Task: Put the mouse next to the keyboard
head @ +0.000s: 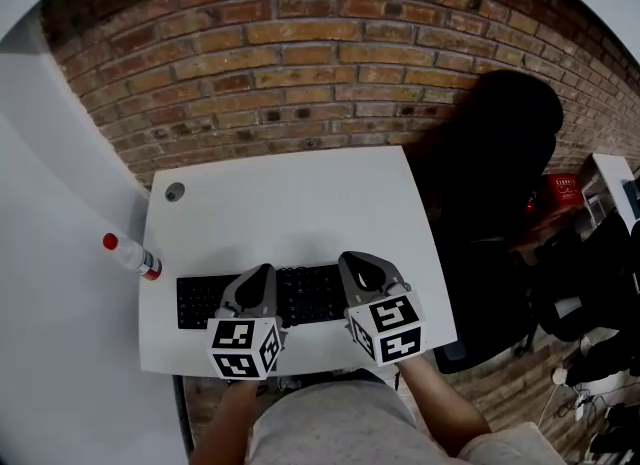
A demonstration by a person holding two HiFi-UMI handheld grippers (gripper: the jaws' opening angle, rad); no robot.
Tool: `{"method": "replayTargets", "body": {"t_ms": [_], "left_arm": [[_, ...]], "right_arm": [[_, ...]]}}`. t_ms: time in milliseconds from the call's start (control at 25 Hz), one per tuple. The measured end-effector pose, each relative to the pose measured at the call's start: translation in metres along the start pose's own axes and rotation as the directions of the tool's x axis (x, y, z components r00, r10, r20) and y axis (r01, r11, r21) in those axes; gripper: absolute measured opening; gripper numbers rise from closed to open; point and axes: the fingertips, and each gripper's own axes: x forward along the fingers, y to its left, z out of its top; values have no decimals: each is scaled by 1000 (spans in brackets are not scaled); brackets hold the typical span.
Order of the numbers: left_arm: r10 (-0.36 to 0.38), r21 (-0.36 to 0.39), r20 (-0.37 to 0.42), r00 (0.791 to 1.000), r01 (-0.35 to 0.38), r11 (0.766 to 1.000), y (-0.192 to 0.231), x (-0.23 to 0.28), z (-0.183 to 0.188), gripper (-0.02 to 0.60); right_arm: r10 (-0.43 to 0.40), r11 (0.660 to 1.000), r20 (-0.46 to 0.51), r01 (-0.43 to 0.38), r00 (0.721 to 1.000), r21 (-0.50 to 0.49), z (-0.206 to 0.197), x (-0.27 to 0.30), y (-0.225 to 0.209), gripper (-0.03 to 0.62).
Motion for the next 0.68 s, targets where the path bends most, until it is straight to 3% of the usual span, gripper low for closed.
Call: {"method": "replayTargets", "body": {"t_ms": [680], "left_arm": [[-10, -12, -9, 1000, 9, 1000, -1, 4, -5, -6]], "right_arm": [[12, 1000, -5, -12, 1000, 10, -3, 5, 2, 6]]}}
